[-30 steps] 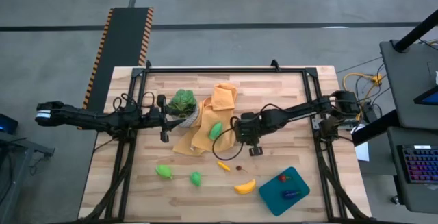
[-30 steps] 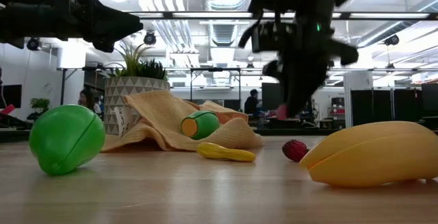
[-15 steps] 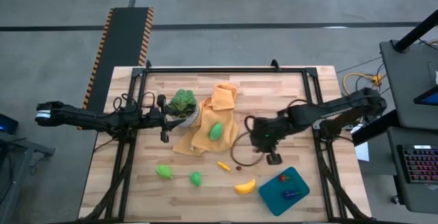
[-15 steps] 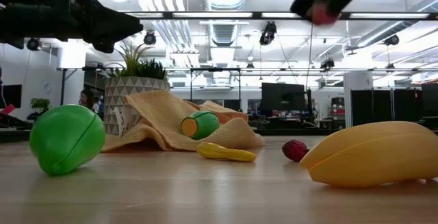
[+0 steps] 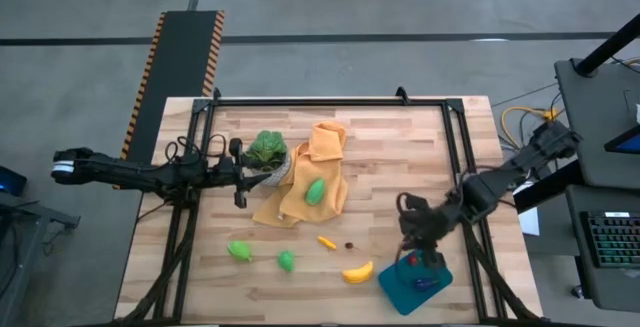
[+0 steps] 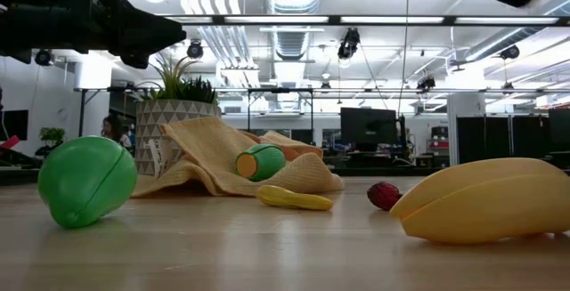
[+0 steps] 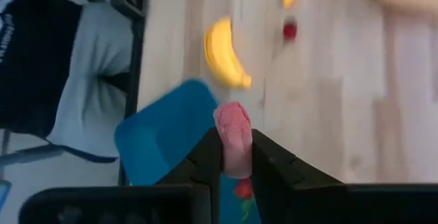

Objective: Pick and placing Produce into tupperware
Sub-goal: Put the apricot into the blue bin, then put the cherry into the blue bin

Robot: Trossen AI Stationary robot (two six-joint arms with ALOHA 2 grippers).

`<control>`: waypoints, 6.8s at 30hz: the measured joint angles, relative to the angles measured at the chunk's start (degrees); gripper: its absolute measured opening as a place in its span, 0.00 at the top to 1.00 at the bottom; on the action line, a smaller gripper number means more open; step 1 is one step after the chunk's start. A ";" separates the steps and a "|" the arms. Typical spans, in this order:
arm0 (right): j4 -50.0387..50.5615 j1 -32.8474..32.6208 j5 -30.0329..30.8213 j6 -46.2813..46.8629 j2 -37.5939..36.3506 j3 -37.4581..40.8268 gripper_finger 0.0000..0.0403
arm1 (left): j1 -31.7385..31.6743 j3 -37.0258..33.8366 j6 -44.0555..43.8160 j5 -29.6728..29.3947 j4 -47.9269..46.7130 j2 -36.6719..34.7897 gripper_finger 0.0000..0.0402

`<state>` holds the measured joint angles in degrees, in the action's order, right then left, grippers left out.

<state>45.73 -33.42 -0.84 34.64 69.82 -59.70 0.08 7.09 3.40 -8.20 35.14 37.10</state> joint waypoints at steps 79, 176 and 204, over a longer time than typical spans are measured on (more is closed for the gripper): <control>-0.76 -12.69 31.11 14.28 11.61 -3.60 0.71 | 0.00 0.15 0.04 -0.01 0.40 -0.07 0.70; -39.94 7.43 7.02 -0.39 32.24 10.17 0.52 | 0.01 0.23 -0.04 1.15 3.45 0.37 0.70; -40.35 7.18 4.81 -2.89 32.12 10.22 0.98 | 0.02 0.24 -0.04 1.13 3.45 0.35 0.70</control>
<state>5.38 -26.24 3.97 31.76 101.95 -49.48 0.10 7.33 3.36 -7.07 38.59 37.45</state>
